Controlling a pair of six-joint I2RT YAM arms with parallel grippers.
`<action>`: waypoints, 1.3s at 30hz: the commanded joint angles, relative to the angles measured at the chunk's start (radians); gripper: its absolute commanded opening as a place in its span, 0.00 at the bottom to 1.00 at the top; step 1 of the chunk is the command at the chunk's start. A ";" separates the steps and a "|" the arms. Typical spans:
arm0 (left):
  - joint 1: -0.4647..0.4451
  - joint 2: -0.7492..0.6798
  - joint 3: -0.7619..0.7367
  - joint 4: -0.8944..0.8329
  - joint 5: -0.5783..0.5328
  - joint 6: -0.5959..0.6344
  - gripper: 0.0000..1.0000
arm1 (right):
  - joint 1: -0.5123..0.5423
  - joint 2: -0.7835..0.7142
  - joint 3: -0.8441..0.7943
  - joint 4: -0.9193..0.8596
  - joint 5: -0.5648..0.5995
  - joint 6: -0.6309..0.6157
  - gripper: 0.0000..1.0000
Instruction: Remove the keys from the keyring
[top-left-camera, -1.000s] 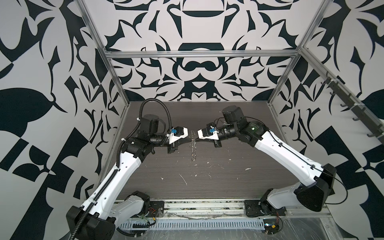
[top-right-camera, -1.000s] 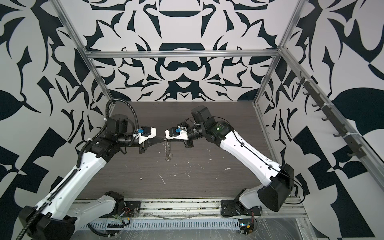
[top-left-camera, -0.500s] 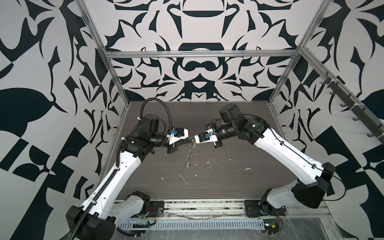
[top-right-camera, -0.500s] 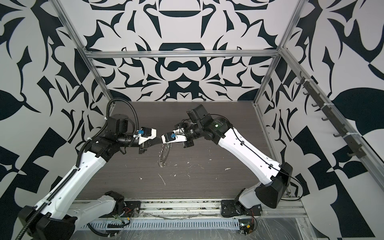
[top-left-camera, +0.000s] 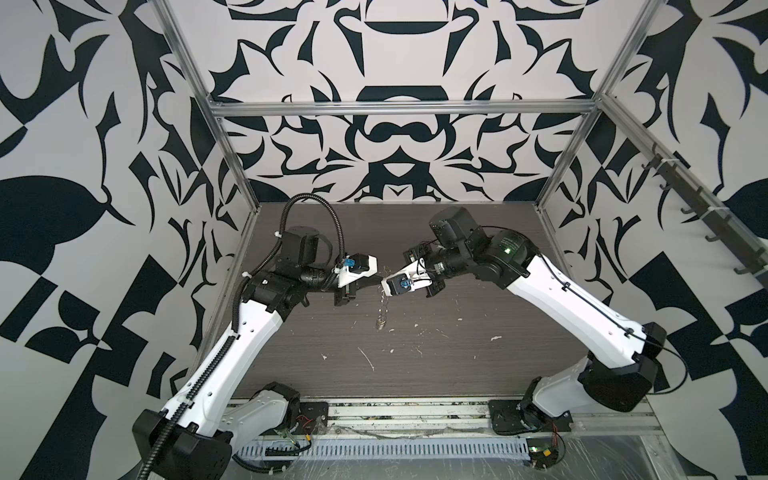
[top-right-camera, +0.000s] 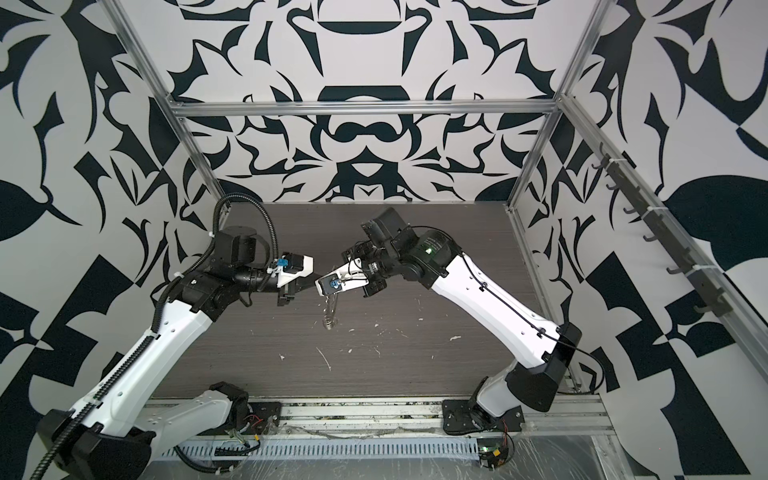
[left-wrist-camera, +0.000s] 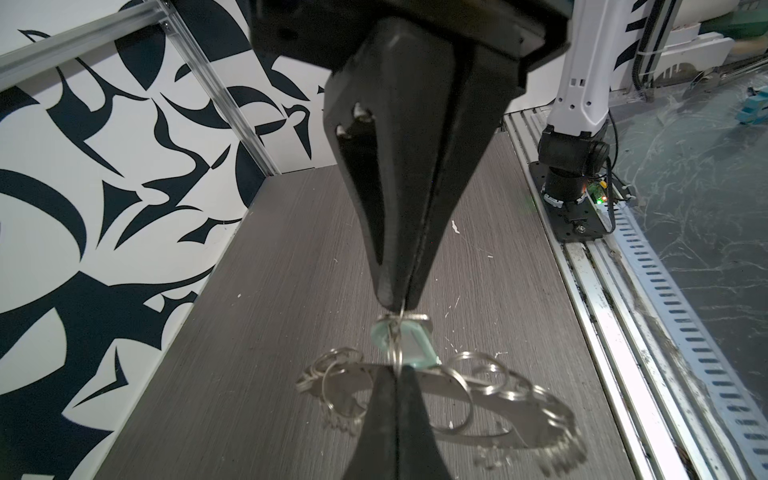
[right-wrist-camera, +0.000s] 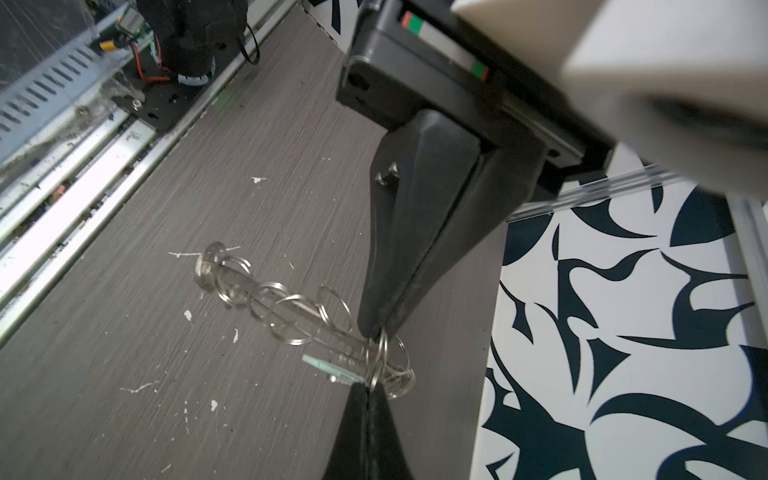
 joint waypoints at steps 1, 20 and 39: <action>0.015 0.010 0.059 0.024 -0.023 -0.016 0.00 | 0.063 -0.017 0.019 -0.093 0.060 -0.123 0.00; 0.016 0.011 0.079 0.116 0.003 -0.108 0.00 | 0.107 -0.026 0.034 -0.058 0.174 -0.132 0.00; 0.015 -0.027 -0.102 0.566 -0.023 -0.329 0.00 | 0.088 -0.167 -0.050 0.139 0.178 0.084 0.40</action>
